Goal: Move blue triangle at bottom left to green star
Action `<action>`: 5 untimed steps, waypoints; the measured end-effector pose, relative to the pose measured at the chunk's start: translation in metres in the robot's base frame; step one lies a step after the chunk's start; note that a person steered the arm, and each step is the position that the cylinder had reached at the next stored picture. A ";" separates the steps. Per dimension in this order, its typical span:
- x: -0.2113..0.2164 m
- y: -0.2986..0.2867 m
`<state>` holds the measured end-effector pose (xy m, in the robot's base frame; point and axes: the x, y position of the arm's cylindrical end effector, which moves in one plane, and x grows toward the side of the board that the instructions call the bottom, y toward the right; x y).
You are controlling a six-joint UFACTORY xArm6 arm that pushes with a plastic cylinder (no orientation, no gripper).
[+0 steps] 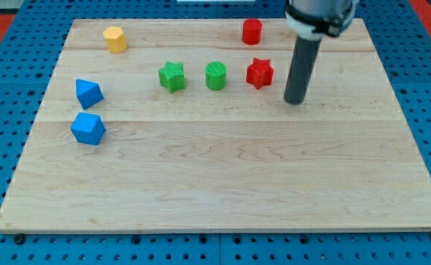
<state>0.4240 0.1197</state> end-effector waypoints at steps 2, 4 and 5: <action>0.063 -0.134; 0.091 -0.299; 0.052 -0.369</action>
<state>0.4764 -0.2495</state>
